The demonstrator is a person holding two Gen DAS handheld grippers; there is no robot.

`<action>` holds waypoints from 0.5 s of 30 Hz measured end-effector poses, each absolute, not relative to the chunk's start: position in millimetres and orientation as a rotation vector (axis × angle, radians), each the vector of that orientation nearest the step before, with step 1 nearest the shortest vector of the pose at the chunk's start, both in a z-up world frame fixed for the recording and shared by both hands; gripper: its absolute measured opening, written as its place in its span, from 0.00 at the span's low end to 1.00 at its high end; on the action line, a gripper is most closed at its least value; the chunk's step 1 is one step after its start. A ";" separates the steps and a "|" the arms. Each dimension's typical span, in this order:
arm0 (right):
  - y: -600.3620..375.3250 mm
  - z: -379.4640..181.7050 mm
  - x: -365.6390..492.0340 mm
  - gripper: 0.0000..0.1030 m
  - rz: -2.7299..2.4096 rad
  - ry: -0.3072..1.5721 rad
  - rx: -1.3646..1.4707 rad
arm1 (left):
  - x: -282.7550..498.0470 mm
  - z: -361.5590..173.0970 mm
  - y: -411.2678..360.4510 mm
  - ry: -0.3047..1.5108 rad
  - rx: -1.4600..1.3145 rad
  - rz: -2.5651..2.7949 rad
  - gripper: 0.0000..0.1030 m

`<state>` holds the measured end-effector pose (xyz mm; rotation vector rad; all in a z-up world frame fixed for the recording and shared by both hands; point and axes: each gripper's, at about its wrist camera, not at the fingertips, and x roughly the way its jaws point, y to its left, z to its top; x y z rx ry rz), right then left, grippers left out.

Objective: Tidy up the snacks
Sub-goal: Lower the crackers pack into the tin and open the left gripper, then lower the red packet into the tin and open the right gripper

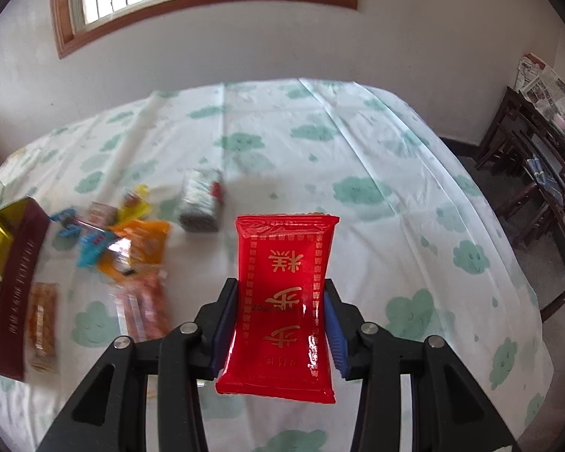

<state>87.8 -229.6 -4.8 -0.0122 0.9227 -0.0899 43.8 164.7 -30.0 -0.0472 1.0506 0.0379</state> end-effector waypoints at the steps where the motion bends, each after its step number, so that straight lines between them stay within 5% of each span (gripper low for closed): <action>1: -221.5 -0.5 87.7 0.42 -0.075 0.913 -0.017 | 41.5 -25.2 165.3 1.033 -0.058 0.036 0.66; 6: -159.7 18.1 80.7 0.42 0.071 0.877 -0.032 | 33.6 -8.5 176.6 0.980 -0.099 0.072 0.77; 15: -30.7 22.3 68.1 0.42 0.338 0.893 -0.044 | 17.5 1.3 223.8 0.950 -0.137 0.235 0.79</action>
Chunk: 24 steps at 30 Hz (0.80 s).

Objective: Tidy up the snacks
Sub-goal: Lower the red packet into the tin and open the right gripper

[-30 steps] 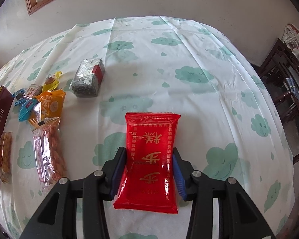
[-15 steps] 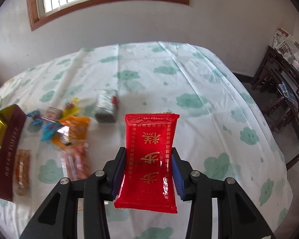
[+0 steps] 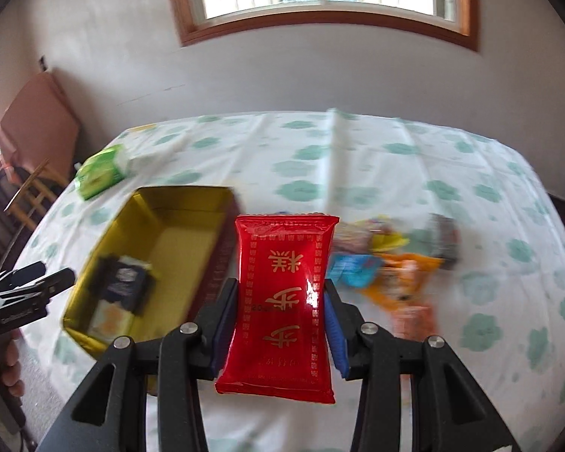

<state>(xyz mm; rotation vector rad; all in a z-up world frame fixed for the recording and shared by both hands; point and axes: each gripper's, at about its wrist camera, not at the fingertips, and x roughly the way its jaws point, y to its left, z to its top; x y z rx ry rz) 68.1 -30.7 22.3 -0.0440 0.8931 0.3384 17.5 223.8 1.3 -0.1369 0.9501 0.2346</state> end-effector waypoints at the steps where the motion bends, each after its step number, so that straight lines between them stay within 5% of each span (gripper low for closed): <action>1: -20.8 21.6 66.9 0.42 0.357 0.895 -0.049 | 14.8 0.6 229.5 0.952 -0.143 0.250 0.79; 24: 89.4 -36.8 71.4 0.42 0.422 1.036 -0.177 | -20.3 -14.9 294.9 0.982 -0.211 0.412 0.79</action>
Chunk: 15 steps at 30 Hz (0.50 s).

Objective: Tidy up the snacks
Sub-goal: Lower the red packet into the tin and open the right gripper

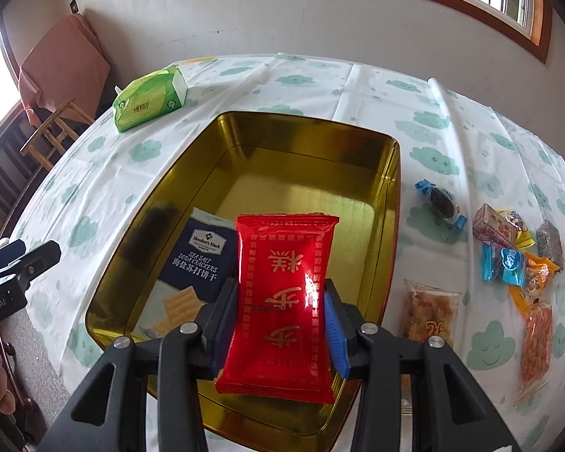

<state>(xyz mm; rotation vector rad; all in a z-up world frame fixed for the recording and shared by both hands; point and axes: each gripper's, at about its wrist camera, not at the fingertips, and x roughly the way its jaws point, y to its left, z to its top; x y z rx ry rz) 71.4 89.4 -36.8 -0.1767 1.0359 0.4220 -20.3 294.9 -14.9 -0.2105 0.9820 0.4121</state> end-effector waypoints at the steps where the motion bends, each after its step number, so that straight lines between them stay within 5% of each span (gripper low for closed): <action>1: 90.7 -38.3 71.8 0.42 0.414 1.038 -0.186 | -20.5 -15.4 295.5 0.983 -0.213 0.413 0.79; 15: 98.9 -52.1 74.8 0.43 0.400 1.055 -0.233 | -17.3 -18.3 292.9 0.998 -0.219 0.402 0.79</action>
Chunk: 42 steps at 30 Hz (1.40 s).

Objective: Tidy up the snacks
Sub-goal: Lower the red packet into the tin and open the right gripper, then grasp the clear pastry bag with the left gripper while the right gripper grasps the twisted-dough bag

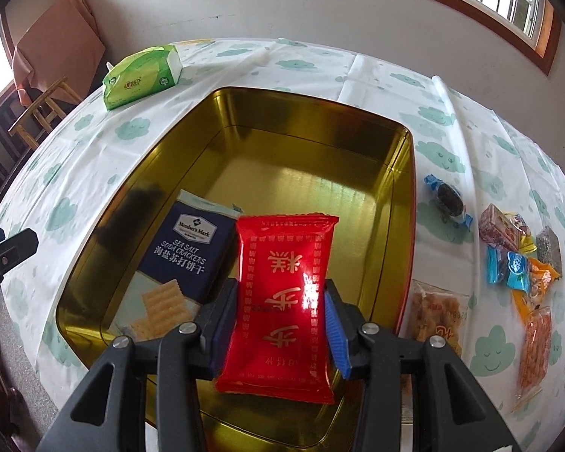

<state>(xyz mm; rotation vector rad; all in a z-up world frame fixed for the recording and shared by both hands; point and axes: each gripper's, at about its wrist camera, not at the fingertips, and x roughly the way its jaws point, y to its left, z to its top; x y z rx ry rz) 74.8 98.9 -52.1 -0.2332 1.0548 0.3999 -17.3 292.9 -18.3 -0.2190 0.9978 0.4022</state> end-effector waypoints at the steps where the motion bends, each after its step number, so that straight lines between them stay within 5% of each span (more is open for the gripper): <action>1: 98.3 -51.0 74.6 0.43 0.400 1.050 -0.234 | -17.3 -17.5 291.9 0.997 -0.220 0.402 0.79; 15: -31.7 -0.5 69.0 0.50 0.334 0.895 -0.133 | -1.5 4.2 211.4 0.970 -0.173 0.231 0.79; 33: -168.0 -49.2 82.5 0.58 0.197 0.976 -0.158 | 27.0 8.1 66.1 1.017 -0.064 -0.034 0.78; 42: -161.4 -63.9 85.2 0.56 0.240 0.957 -0.167 | 41.4 -0.5 31.8 1.046 -0.046 -0.070 0.66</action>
